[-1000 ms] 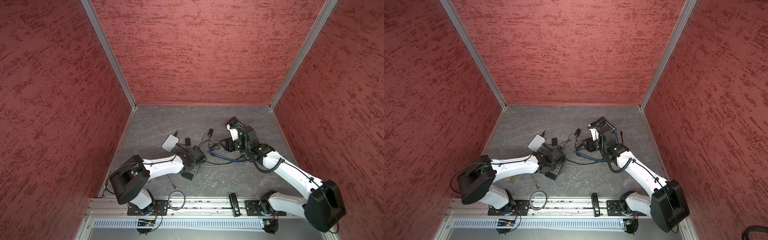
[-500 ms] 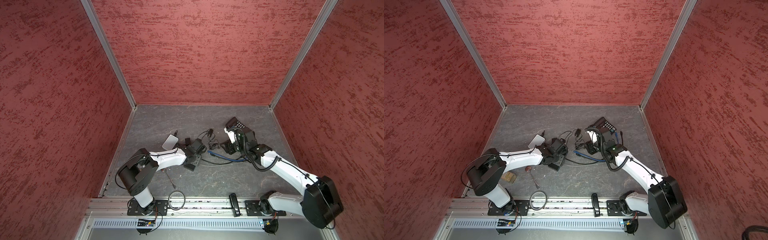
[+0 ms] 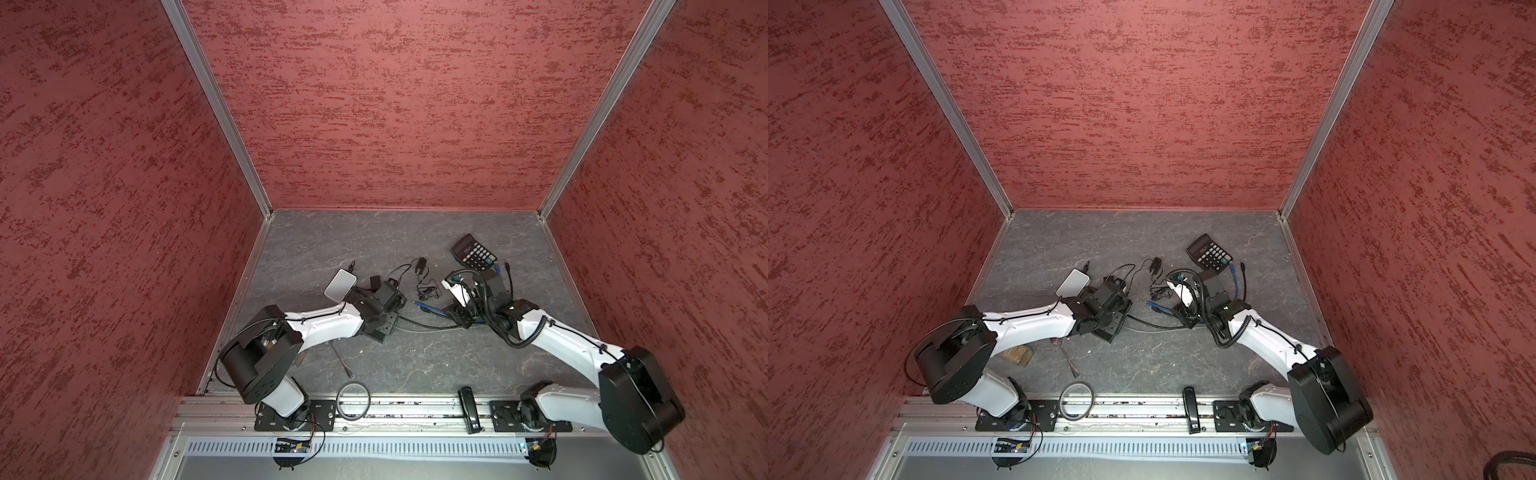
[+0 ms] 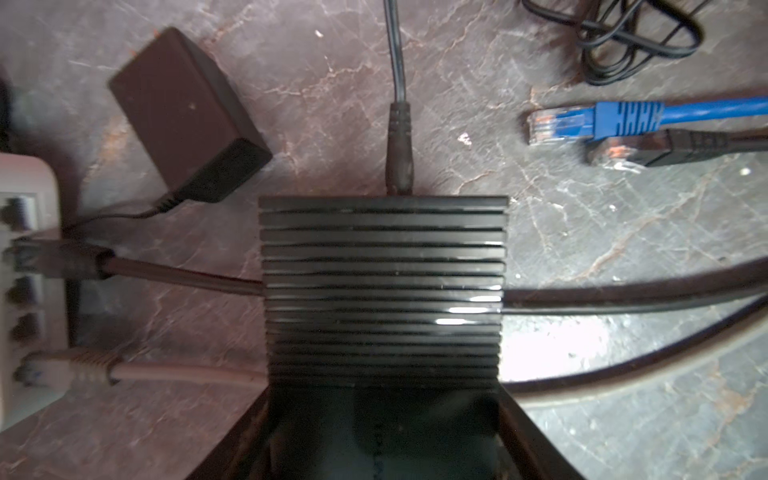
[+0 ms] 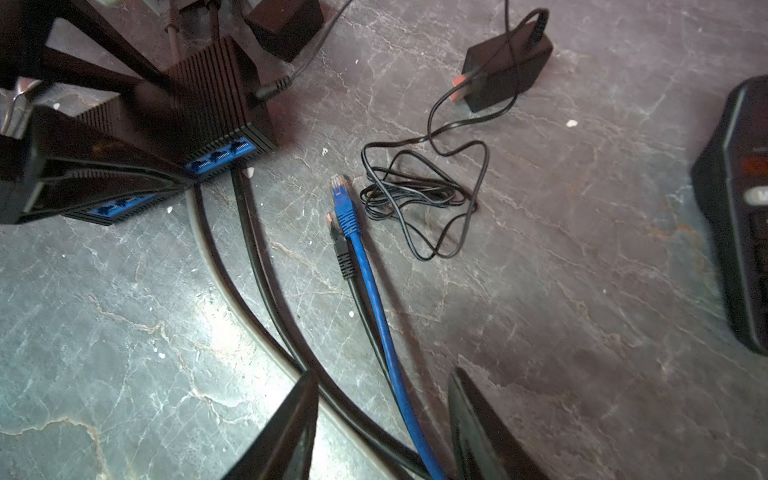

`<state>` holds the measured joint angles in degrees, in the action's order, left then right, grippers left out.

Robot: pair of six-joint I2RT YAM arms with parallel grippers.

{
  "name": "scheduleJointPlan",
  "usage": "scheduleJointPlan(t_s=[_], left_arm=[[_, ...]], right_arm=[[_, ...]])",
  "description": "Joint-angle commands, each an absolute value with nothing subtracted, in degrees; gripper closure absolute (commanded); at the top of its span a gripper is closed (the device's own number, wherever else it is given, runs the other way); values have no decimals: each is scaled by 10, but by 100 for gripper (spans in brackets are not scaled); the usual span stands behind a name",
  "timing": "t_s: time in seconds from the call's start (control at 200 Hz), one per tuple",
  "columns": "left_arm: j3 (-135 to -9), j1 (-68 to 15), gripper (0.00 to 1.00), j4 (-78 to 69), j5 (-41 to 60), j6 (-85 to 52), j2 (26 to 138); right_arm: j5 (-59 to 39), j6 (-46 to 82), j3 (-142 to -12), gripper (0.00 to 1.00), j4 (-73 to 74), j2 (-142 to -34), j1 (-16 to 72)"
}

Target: Insert the plug into the switch port

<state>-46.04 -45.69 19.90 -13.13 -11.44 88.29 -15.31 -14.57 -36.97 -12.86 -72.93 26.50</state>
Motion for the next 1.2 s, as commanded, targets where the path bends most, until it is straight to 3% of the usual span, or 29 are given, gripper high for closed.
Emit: scheduleJointPlan(t_s=[0.0, 0.291, 0.892, 1.092, 1.197], left_arm=[[-461, -454, 33, 164, -148, -93, 841], [-424, -453, 8, 94, -152, -72, 738], [-369, -455, 3, 15, -101, -90, 679], [-366, -446, 3, 10, -99, -115, 688], [-372, -446, 3, 20, -94, -110, 698]], right_arm=[[-151, -176, -373, 49, -113, -745, 264], [-154, -186, -371, 56, -103, -775, 263], [-153, -207, -390, 66, -66, -872, 267], [-147, -216, -397, 79, -61, -882, 267], [-148, -218, -395, 81, -56, -872, 267]])
